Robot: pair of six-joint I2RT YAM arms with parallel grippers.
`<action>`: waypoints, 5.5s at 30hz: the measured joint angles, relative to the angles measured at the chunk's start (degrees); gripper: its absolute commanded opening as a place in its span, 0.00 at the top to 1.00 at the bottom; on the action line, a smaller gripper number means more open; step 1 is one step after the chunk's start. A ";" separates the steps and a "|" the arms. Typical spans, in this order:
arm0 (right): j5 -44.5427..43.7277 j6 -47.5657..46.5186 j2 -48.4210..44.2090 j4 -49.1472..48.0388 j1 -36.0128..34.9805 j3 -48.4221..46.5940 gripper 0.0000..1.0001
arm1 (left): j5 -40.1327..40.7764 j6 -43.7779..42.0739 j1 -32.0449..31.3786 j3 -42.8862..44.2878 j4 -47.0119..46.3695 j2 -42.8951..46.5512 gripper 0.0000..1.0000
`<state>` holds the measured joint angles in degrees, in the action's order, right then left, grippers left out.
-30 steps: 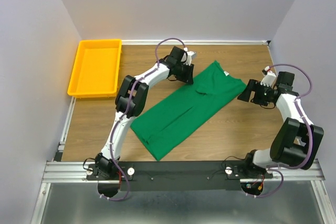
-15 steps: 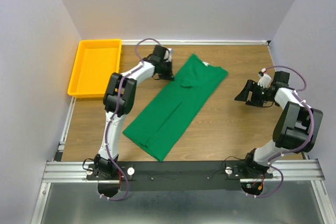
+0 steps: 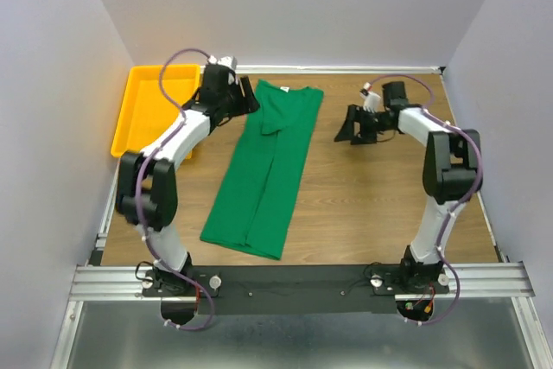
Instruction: Fold and stack the t-shirts
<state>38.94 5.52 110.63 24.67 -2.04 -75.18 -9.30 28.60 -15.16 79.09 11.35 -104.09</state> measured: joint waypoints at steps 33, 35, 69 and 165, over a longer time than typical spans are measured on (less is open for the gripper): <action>-8.24 15.28 23.52 -5.03 -0.17 -31.12 0.42 | -7.54 -2.23 3.52 -25.73 -2.71 49.44 0.26; -8.13 10.97 23.28 -4.24 2.82 -32.26 0.26 | -10.08 -2.80 3.30 -26.45 -2.64 48.57 0.26; -16.02 -54.88 -36.76 4.92 -42.99 33.20 0.00 | -2.12 42.16 -18.40 -48.65 -1.03 28.74 0.43; -20.48 -45.75 0.70 -12.57 -8.85 -4.72 0.99 | -4.98 38.69 -8.66 22.97 -7.91 -27.89 1.00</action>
<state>18.46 -40.23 111.33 12.10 -10.90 -79.90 -14.28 67.29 -23.81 102.06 3.44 -131.98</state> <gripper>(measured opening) 0.011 0.012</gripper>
